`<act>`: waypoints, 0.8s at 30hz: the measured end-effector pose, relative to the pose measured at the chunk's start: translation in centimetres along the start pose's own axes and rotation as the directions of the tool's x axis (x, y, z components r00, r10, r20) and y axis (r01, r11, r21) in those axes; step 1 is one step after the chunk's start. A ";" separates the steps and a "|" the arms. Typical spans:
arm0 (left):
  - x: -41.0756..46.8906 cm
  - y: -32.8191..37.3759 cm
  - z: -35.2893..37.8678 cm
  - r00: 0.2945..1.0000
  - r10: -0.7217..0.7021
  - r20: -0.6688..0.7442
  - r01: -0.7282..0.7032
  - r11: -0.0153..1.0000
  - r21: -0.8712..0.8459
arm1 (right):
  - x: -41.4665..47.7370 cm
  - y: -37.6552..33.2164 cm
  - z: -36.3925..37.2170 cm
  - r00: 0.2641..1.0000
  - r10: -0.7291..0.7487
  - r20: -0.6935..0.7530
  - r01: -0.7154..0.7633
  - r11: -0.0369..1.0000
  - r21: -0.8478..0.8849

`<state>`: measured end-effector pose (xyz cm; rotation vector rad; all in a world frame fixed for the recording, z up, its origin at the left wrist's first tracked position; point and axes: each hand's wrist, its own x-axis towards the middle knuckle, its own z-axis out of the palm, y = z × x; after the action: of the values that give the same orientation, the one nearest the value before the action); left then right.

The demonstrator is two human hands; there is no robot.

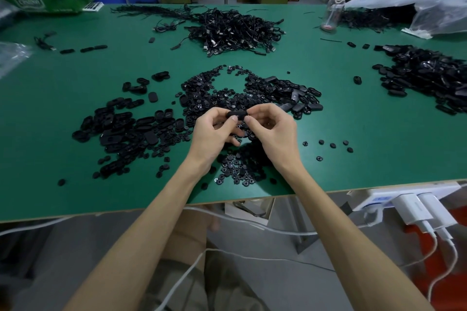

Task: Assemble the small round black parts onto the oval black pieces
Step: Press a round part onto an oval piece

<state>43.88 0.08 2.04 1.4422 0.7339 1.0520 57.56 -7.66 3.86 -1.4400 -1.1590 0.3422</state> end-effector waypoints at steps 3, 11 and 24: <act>0.0 0.0 0.1 1.000 -0.007 -0.001 0.007 1.000 0.013 | 0.0 0.1 0.1 1.000 -0.010 -0.003 0.010 0.999 -0.042; -0.3 0.3 0.0 0.999 0.021 0.042 -0.023 0.999 0.030 | 0.0 0.2 0.2 0.999 -0.039 0.010 0.040 0.993 -0.111; -0.2 0.1 0.0 0.999 0.019 0.051 -0.025 0.993 0.119 | -0.1 0.0 0.3 0.999 -0.048 0.015 0.049 0.991 -0.127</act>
<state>43.85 -0.10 2.06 1.5769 0.7573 0.9995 57.31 -7.58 3.76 -1.5191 -1.2420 0.2468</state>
